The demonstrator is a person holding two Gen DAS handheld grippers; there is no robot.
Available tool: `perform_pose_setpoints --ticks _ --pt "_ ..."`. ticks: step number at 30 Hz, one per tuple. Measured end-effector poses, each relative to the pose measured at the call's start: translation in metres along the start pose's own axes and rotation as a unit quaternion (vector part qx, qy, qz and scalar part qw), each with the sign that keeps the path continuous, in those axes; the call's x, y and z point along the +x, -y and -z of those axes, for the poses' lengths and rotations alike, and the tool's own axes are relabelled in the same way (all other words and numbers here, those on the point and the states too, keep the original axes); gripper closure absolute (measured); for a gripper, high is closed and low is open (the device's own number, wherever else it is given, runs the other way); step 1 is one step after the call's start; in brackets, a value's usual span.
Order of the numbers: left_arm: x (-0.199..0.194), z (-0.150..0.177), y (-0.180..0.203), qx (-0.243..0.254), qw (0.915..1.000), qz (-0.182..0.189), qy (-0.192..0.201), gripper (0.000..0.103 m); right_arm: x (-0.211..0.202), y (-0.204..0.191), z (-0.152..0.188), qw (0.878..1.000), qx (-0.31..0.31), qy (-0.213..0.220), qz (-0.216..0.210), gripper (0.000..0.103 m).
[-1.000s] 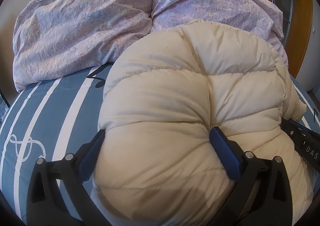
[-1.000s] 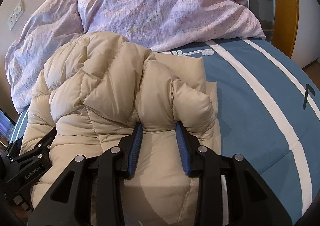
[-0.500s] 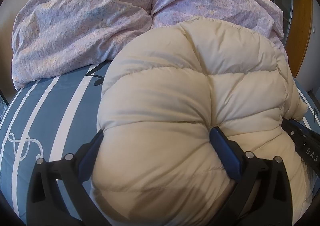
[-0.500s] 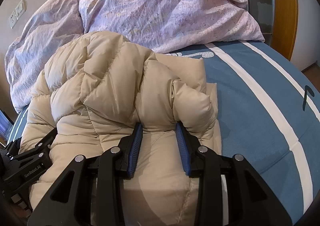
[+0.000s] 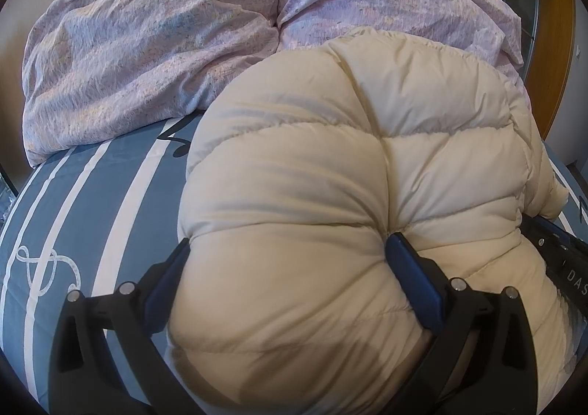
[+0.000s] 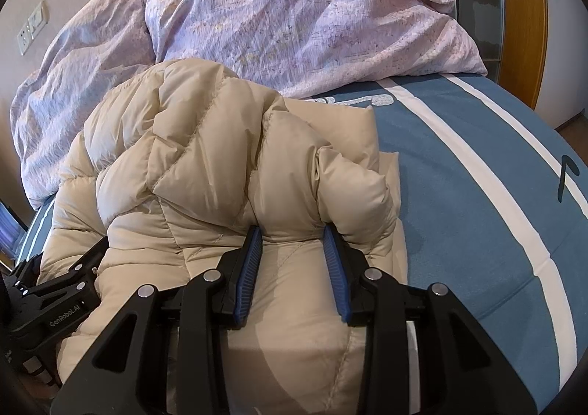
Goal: Fold large clothes
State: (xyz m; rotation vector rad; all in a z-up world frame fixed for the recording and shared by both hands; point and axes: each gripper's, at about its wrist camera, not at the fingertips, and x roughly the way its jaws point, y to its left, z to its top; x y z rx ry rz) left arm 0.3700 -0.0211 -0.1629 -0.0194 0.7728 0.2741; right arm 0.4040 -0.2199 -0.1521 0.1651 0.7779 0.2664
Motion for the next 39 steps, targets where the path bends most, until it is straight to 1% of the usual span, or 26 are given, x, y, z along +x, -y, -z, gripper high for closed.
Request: perform_pose_setpoints --ticks 21,23,24,25,26,27,28,29,30,32,34,37,39 --pt "-0.002 0.002 0.001 0.001 0.9999 -0.01 0.003 0.002 0.001 0.002 0.0 1.0 0.0 -0.002 -0.007 0.066" --pt "-0.007 0.003 -0.002 0.001 1.0 -0.006 -0.003 0.002 -0.001 0.005 -0.002 1.0 -0.006 -0.009 -0.019 0.065" --pt "-0.013 0.004 -0.005 0.001 1.0 0.002 -0.008 0.002 -0.003 0.008 -0.003 1.0 -0.003 -0.014 -0.027 0.064" --pt "-0.018 0.005 -0.009 0.001 0.9999 0.008 -0.009 0.002 -0.006 0.012 -0.004 0.999 0.003 -0.019 -0.038 0.062" --pt "-0.025 0.005 -0.013 0.003 0.9999 0.011 -0.007 0.002 -0.012 0.019 -0.006 0.998 0.018 -0.025 -0.056 0.055" --pt "-0.036 0.006 -0.02 0.007 0.9999 0.009 0.001 0.002 -0.018 0.025 -0.006 0.996 0.032 -0.031 -0.072 0.043" --pt "-0.043 0.007 -0.025 0.011 0.9999 0.007 0.008 0.002 -0.025 0.032 -0.007 0.995 0.045 -0.033 -0.084 0.036" --pt "-0.048 0.009 -0.029 0.015 0.9998 0.003 0.014 0.002 -0.03 0.037 -0.006 0.994 0.053 -0.033 -0.088 0.018" --pt "-0.055 0.011 -0.036 0.021 0.9996 -0.007 0.02 0.002 -0.036 0.043 -0.006 0.994 0.061 -0.033 -0.084 0.009" --pt "-0.058 0.014 -0.047 0.021 0.9996 -0.012 0.016 0.002 -0.041 0.055 -0.006 0.992 0.075 -0.037 -0.093 0.008" --pt "-0.056 0.016 -0.056 0.013 0.9999 -0.008 0.006 0.002 -0.037 0.069 -0.003 0.987 0.103 -0.062 -0.111 0.006" --pt "-0.052 0.019 -0.065 -0.007 0.9999 0.004 -0.01 0.002 -0.019 0.087 0.004 0.968 0.162 -0.115 -0.153 0.006" --pt "-0.05 0.02 -0.067 -0.018 0.9996 0.011 -0.017 0.002 -0.013 0.09 0.008 0.96 0.179 -0.128 -0.172 0.004"
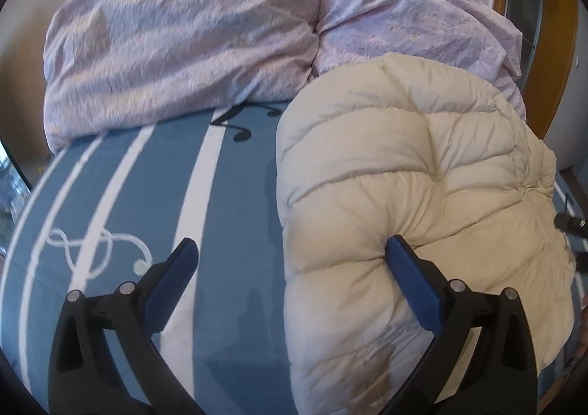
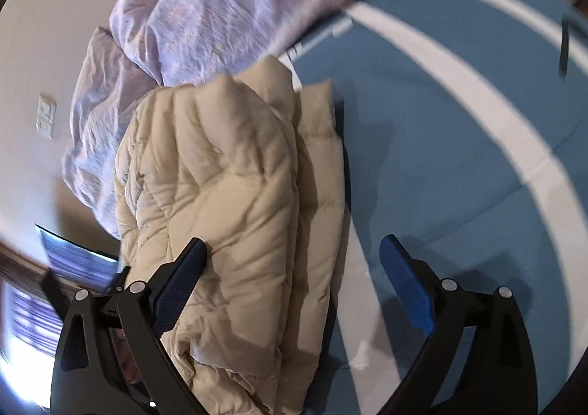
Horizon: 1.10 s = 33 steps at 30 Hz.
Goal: Fold large clothes
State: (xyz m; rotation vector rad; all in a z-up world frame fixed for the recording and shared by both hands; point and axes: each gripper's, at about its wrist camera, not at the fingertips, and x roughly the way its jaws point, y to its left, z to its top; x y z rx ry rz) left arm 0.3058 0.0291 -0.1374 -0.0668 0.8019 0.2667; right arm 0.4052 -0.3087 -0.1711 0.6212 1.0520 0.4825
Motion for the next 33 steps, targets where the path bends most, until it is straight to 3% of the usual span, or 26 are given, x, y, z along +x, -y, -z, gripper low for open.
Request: perform_pose_setpoints --ticks 6,11,13,15,18,19,23,33 --pt "0.001 0.0 0.0 -0.004 0.9999 0.006 -0.007 0.002 0.007 -0.006 -0.002 1.0 -0.001 -0.008 -0.024 0.003" --pt "-0.001 -0.006 -0.011 -0.03 0.9989 0.033 -0.018 0.002 0.02 -0.008 -0.008 0.998 0.004 -0.019 -0.067 0.004" --pt "-0.001 -0.009 -0.016 -0.04 0.9982 0.041 -0.02 0.002 0.024 -0.011 -0.011 0.998 -0.001 -0.017 -0.065 0.014" --pt "-0.002 -0.012 -0.021 -0.049 0.9975 0.046 -0.022 0.002 0.033 -0.011 -0.012 0.996 0.006 -0.03 -0.082 0.039" --pt "-0.001 -0.016 -0.031 -0.067 0.9957 0.058 -0.026 0.002 0.036 -0.011 -0.015 0.993 0.018 -0.026 -0.117 0.064" --pt "0.001 -0.018 -0.034 -0.075 0.9947 0.064 -0.03 0.002 0.035 -0.011 -0.016 0.992 0.019 -0.021 -0.122 0.067" --pt "0.013 -0.024 -0.046 -0.112 0.988 0.095 -0.048 0.002 0.033 -0.011 -0.02 0.991 0.021 -0.015 -0.133 0.073" --pt "0.061 -0.028 -0.058 -0.195 0.9553 0.195 -0.107 0.003 0.036 0.001 -0.022 0.988 0.026 -0.031 -0.147 0.074"
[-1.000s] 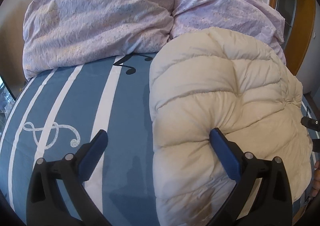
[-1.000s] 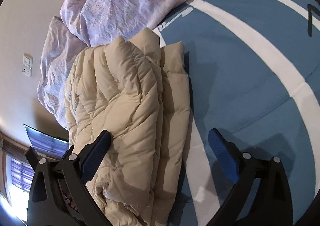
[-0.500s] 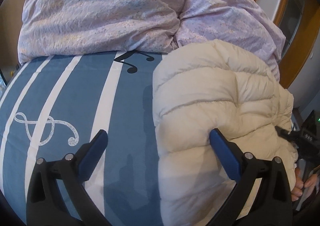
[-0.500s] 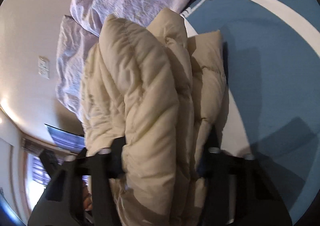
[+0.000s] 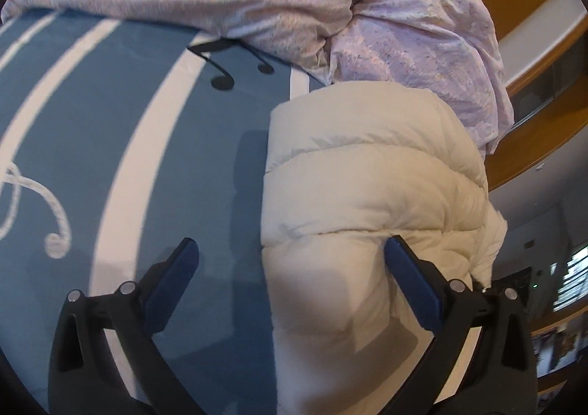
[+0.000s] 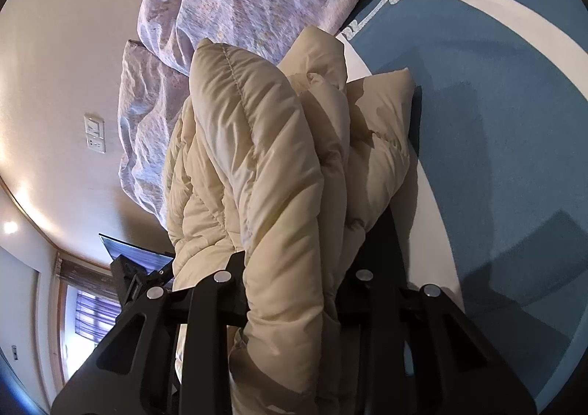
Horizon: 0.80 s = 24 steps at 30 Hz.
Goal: Fold large clothes
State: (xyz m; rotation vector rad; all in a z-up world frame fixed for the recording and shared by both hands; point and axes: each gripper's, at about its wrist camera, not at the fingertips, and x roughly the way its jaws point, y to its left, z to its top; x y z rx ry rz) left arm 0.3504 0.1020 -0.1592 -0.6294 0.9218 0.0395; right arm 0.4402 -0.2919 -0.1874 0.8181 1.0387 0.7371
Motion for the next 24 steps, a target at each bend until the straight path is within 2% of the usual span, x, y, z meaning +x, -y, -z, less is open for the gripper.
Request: perform_pose_setpoints --ticks 4,7,9,10,12,15,18,24 --pt "0.014 -0.001 -0.003 -0.021 0.9988 0.04 -0.022 0.011 0.001 0.003 0.0 1.0 0.006 -0.002 -0.01 0.074" --pt "0.02 -0.001 -0.007 -0.043 0.9953 0.078 -0.037 0.022 0.001 0.002 0.0 1.0 0.006 0.002 -0.013 0.074" --pt "0.022 0.0 -0.009 -0.055 0.9909 0.114 -0.045 0.041 0.001 0.002 0.0 1.0 0.01 0.004 -0.02 0.074" --pt "0.02 0.0 -0.009 -0.055 0.9898 0.123 -0.045 0.045 0.001 0.002 0.001 1.0 0.013 0.006 -0.026 0.074" --pt "0.014 0.0 -0.005 -0.041 0.9897 0.131 -0.041 0.061 0.001 -0.001 0.001 0.999 0.013 0.008 -0.033 0.077" --pt "0.003 -0.001 -0.006 -0.031 0.9887 0.143 -0.033 0.074 0.0 -0.009 0.0 0.999 0.007 0.012 -0.044 0.078" --pt "-0.011 -0.006 -0.012 -0.025 0.9887 0.147 -0.013 0.079 0.006 -0.023 -0.003 0.999 -0.004 0.006 -0.052 0.079" --pt "-0.045 -0.024 -0.032 -0.019 0.9901 0.134 0.039 0.08 0.035 -0.071 -0.019 0.997 -0.05 -0.008 -0.064 0.08"
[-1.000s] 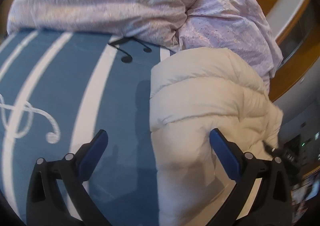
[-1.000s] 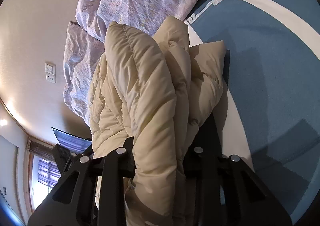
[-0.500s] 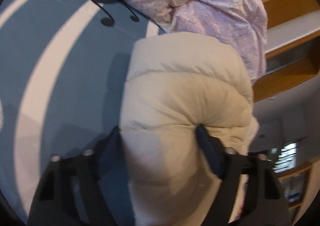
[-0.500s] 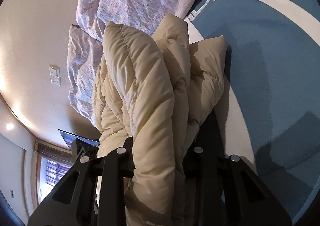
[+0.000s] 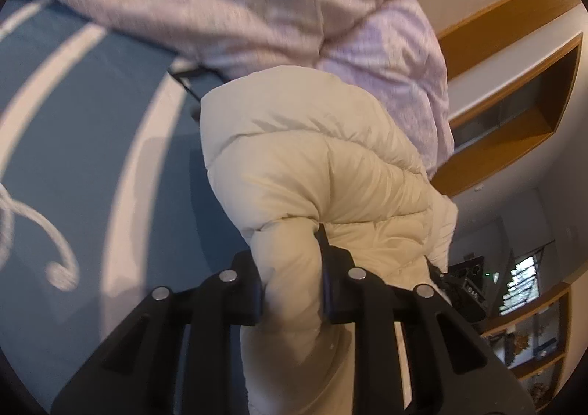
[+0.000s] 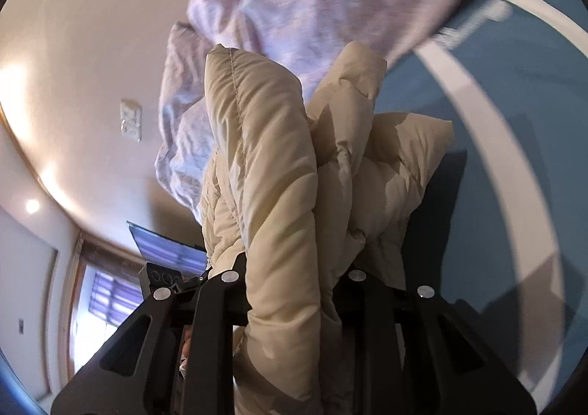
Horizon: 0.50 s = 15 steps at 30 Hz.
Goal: Fold large clothes
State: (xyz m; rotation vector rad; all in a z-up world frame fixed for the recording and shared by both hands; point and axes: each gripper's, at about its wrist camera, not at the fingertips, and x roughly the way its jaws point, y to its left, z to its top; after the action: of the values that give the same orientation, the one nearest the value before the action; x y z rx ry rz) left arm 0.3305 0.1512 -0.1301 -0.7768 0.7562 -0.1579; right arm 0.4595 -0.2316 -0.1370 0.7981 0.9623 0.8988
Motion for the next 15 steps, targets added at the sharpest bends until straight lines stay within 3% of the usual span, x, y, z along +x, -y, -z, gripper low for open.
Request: perform_pose_setpoints --ticks 9,15 --pt "-0.032 -0.035 -0.036 -0.005 0.9977 -0.034 0.058 0.08 0.073 -0.031 -0.024 0.998 -0.059 -0.033 0.013 0.08" --pt "-0.025 -0.039 -0.054 0.024 0.9926 -0.101 0.064 0.077 0.108 -0.019 -0.018 0.994 -0.072 -0.057 0.06 0.075"
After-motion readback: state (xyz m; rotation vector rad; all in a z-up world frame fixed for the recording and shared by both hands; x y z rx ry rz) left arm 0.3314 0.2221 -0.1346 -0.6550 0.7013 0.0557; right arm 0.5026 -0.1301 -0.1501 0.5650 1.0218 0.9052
